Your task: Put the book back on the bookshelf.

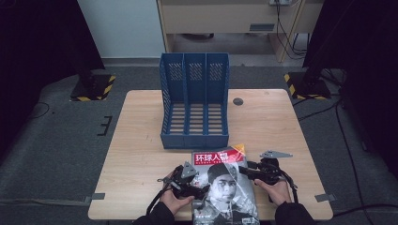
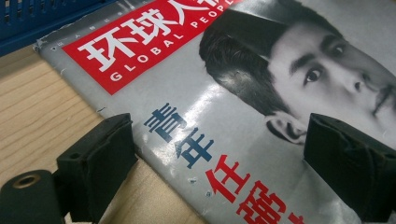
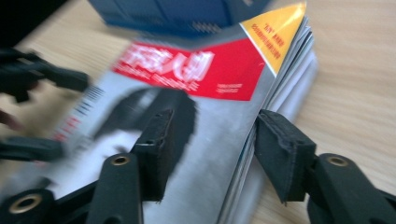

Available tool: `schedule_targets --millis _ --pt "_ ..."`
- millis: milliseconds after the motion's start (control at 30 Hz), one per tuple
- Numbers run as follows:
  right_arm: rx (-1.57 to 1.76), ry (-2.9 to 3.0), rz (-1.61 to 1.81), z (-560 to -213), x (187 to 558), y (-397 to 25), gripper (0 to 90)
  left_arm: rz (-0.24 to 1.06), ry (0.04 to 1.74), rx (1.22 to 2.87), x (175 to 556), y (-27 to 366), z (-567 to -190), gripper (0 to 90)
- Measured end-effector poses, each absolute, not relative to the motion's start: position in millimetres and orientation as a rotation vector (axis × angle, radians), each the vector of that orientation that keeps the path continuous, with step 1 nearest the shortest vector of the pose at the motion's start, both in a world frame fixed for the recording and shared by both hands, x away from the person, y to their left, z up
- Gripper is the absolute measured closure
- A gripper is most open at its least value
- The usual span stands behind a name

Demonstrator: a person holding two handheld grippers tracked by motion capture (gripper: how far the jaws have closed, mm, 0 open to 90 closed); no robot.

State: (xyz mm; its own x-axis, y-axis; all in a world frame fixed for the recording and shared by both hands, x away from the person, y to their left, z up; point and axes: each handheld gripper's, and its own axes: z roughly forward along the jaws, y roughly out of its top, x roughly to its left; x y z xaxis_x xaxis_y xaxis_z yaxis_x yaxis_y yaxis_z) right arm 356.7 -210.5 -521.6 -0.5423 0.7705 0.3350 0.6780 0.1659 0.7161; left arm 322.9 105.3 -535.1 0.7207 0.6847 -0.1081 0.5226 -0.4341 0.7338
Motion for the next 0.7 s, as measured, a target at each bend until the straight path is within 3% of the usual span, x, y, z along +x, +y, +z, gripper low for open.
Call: schedule_targets --millis 300,433,700 --pt "1.504 2.369 1.213 -526.0 354.3 -208.4 47.7 0.261 0.925 2.124 323.4 106.1 -535.1 7.9" --pt "1.502 2.369 1.173 -523.8 345.2 -211.3 36.2 0.251 0.929 2.111 321.9 110.2 -534.9 10.0" --pt "1.56 2.433 1.234 -522.1 317.4 -209.7 35.3 0.271 0.895 2.128 307.1 117.8 -534.3 17.2"
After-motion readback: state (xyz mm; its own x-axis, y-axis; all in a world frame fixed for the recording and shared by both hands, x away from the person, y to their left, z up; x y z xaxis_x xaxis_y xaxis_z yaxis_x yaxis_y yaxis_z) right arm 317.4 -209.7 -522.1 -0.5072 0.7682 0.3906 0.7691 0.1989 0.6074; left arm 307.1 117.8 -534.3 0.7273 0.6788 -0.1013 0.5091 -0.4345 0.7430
